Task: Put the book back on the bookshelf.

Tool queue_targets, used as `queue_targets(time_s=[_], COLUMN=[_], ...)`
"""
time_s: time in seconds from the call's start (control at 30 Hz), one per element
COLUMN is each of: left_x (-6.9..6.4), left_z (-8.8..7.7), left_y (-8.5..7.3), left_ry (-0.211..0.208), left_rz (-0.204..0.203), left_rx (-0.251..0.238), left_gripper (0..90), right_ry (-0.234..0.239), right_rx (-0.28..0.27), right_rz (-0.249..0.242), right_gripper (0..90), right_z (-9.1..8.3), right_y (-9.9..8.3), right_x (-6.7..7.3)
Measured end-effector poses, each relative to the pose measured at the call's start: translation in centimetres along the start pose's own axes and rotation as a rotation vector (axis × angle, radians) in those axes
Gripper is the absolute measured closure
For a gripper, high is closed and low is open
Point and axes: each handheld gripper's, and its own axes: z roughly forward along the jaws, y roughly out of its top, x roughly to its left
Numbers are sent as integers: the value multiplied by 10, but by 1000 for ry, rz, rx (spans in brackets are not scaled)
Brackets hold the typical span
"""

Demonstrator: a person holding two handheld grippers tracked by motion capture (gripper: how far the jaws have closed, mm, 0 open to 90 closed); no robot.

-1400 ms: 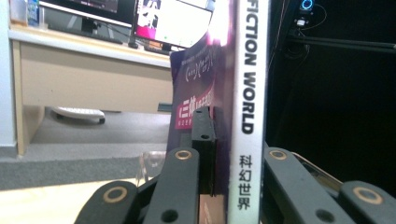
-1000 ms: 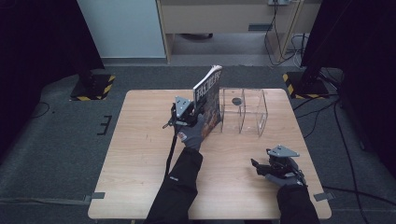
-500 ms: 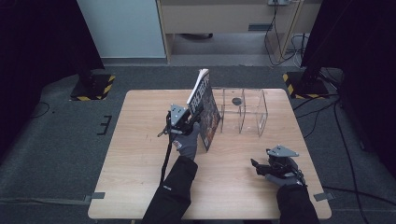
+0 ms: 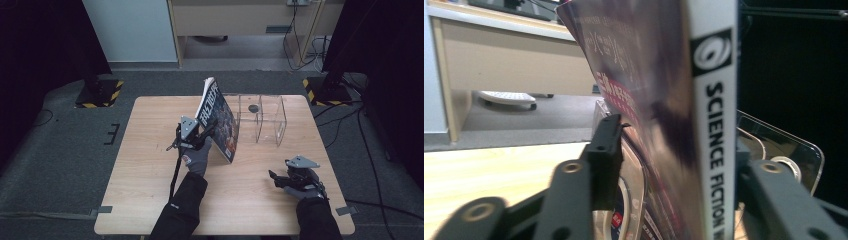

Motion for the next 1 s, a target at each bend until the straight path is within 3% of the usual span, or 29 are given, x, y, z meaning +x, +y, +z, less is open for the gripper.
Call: queue_targets(time_s=[0.17,0.3,0.43,0.57,0.7,0.9,1.0], left_x=[4,8,6,1,4,20,27], left_z=[-9,-20,-31,-41,-52,-73,-86], left_y=[2,7,13,19,23,30,31], left_ry=[-33,-60,-90,-126,-103,-91,-83], left_rz=[3,40,86,89,139,138,162], left_rx=[-5,-7,3,35,81,126,153], left_gripper=[372,307,266,235,223,205,197], right_ry=[2,3,2,1,8,7,3], right_rx=[-4,-8,-13,-21,-35,-33,-28], right_rz=[4,10,15,18,22,27,31], right_gripper=[208,208,207,205,203,194,190], right_z=[-1,-1,-1,-2,-5,-5,-5], right_y=[0,1,1,3,5,6,6], right_x=[-1,-1,-1,-1,0,2,2])
